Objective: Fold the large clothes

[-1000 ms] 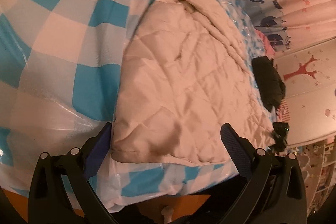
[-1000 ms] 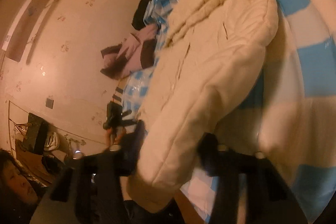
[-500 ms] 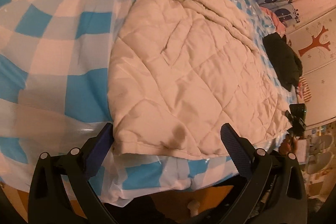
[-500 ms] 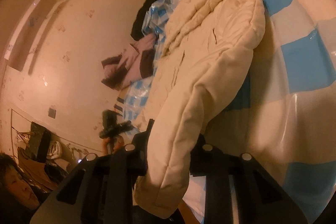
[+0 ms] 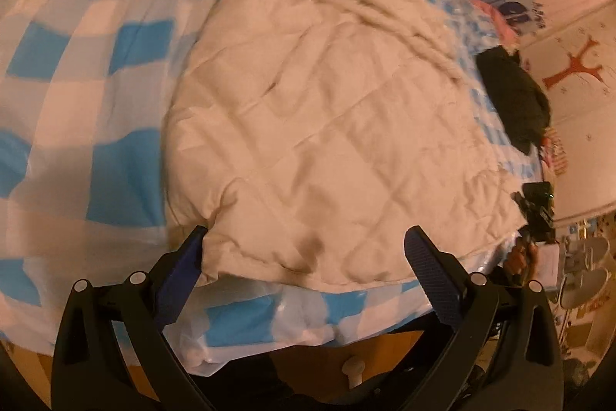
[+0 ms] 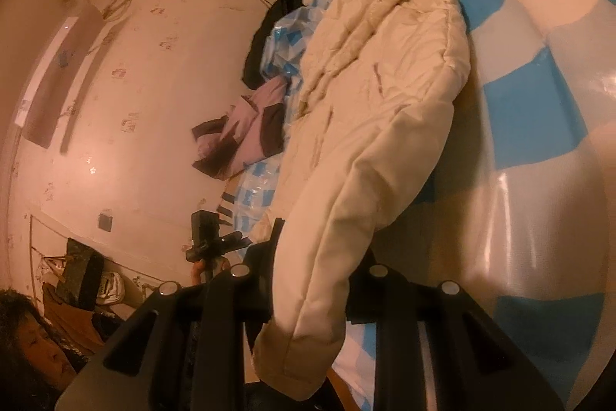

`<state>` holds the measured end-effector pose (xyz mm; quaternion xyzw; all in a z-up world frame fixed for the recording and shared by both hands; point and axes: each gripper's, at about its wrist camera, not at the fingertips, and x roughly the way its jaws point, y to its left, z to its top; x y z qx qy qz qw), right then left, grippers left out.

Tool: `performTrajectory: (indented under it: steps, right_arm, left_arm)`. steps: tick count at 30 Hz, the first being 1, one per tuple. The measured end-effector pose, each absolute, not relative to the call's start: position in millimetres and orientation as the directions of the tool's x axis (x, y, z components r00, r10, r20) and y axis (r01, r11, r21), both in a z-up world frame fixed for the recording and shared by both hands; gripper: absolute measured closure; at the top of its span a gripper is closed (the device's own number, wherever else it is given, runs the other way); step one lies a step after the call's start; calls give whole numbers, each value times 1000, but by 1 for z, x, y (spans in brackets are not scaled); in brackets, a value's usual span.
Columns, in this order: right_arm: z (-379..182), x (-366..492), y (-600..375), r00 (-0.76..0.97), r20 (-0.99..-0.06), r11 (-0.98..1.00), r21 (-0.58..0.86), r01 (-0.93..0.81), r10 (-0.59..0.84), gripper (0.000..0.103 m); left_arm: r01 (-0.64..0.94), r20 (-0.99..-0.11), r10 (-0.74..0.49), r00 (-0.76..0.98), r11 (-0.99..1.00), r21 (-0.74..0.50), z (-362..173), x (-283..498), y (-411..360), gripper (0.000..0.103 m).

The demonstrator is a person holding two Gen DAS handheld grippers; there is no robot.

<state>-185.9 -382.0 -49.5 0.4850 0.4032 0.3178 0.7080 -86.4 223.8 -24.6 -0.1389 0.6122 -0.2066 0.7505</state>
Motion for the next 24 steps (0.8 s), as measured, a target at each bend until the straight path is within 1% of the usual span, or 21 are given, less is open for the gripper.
performTrajectory:
  steps: [1,2,3,4,7,8,9,10,11,12,13,14,15,16,19,22,24]
  right_arm:
    - [-52,-185,-381,463,-270,327,944,-46,844,66]
    - [-57,-184,-379,450,-292,337,941,-21,844,52]
    - [-60,-183,-377,436,-323,358,934,3,840,46]
    - [-60,-182,-374,425,-338,369,929,10,840,42]
    - [-57,-179,-361,384,-386,422,907,-11,839,43]
    - [-57,-179,-359,379,-400,439,899,-17,834,48]
    - [-56,-179,-357,376,-420,461,887,-22,826,58]
    - [-56,-179,-354,374,-434,475,880,-20,820,77]
    - [-58,-179,-352,371,-448,486,874,-12,814,84]
    - [-58,-179,-350,372,-453,493,870,-14,810,85]
    - [-56,-179,-349,379,-455,499,866,-21,806,87]
    - [-52,-180,-346,393,-451,502,864,-32,801,88]
    - [-47,-181,-344,410,-433,492,870,-45,803,88]
    - [-43,-181,-343,425,-416,482,874,-55,804,89]
    - [-13,-178,-343,497,-318,430,894,-127,807,90]
    - [20,-174,-349,543,-234,392,899,-196,807,90]
    - [50,-176,-353,563,-189,385,888,-252,804,90]
  left_arm:
    - [127,-871,-466,155,884,-450,-31,-87,227,7]
    - [105,-887,-440,140,897,-429,-41,-88,233,7]
    - [89,-895,-425,135,905,-416,-48,-88,236,7]
    - [77,-898,-419,132,908,-412,-53,-89,240,7]
    - [55,-899,-413,147,911,-409,-60,-92,248,7]
    - [55,-907,-390,156,921,-386,-59,-91,247,7]
    - [61,-915,-367,168,930,-362,-57,-91,247,8]
    - [74,-924,-335,184,942,-327,-56,-91,244,14]
    - [78,-932,-312,186,950,-303,-59,-91,242,45]
    - [72,-938,-295,181,955,-287,-64,-89,243,60]
    - [77,-939,-285,193,958,-275,-65,-88,242,68]
    - [87,-936,-285,205,958,-272,-65,-89,241,81]
    - [80,-929,-294,225,956,-283,-61,-89,242,87]
    - [78,-924,-296,242,955,-285,-57,-90,241,89]
    - [85,-894,-325,308,945,-314,-30,-95,238,91]
    - [122,-836,-391,386,920,-373,17,-107,236,92]
    - [163,-804,-409,431,912,-376,49,-119,230,92]
